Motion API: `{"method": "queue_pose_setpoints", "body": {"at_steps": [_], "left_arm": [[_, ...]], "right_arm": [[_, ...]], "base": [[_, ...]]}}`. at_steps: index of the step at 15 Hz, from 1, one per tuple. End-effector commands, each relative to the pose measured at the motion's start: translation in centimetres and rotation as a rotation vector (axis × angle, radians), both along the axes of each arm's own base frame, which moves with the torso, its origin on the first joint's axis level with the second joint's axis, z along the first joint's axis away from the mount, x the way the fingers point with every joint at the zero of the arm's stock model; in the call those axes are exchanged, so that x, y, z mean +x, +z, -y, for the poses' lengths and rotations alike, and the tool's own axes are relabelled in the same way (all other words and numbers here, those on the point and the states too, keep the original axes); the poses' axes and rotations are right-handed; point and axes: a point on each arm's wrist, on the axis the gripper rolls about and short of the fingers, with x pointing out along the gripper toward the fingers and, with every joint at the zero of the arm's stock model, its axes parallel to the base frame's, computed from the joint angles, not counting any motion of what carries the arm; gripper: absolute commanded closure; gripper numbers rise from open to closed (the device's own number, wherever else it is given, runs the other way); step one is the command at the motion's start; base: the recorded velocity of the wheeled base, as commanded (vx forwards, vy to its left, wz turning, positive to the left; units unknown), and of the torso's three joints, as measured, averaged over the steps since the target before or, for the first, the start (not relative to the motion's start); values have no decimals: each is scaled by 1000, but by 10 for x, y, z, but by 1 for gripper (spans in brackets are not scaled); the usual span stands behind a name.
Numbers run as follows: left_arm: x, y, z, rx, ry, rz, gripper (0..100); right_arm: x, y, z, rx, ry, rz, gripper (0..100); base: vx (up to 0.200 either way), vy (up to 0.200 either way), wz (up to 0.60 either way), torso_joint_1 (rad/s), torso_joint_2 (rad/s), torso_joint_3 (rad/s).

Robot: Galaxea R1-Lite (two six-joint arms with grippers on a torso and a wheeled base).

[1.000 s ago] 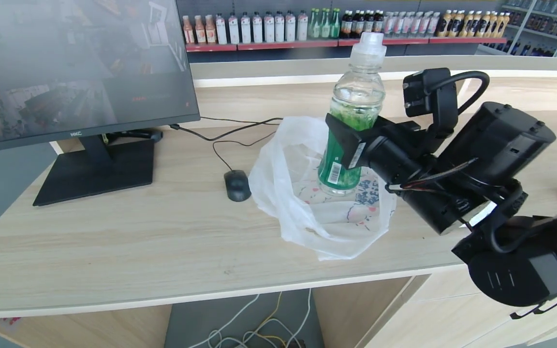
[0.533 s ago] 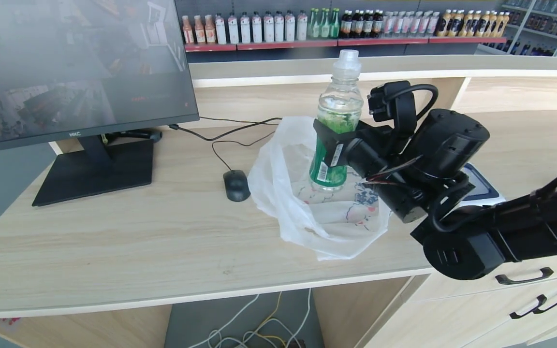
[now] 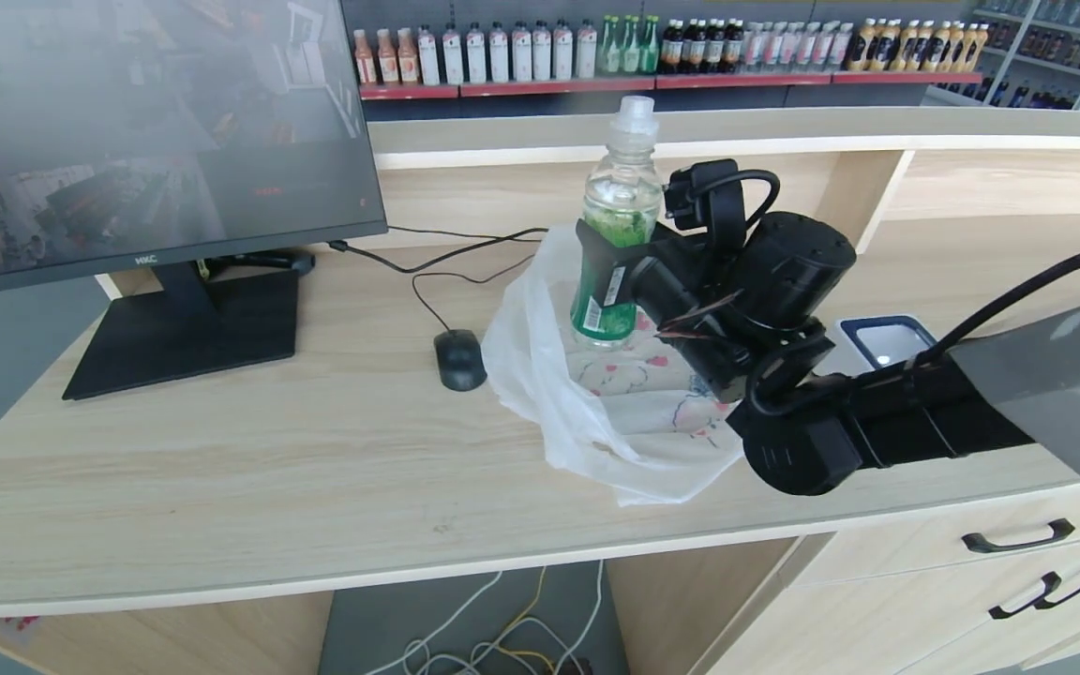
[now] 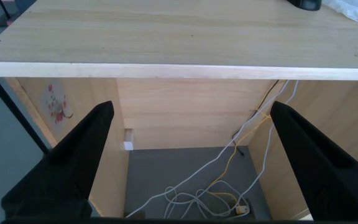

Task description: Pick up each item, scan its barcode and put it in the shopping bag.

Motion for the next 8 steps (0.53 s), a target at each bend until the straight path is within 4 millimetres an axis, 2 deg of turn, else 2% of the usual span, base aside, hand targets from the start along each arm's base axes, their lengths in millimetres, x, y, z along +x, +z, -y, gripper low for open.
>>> {"method": "queue_pose_setpoints", "body": {"at_steps": [1, 4, 8], "left_arm": [[0, 0, 0, 0, -1, 1, 0], [0, 0, 0, 0, -1, 1, 0], [0, 0, 0, 0, -1, 1, 0]], "right_arm": [[13, -8, -2, -3, -9, 0, 100], [24, -19, -1, -9, -23, -12, 100], [28, -27, -3, -15, -23, -21, 100]], "base": [[0, 0, 0, 0, 0, 0], [0, 0, 0, 0, 0, 0], [0, 0, 0, 0, 0, 0]]}}
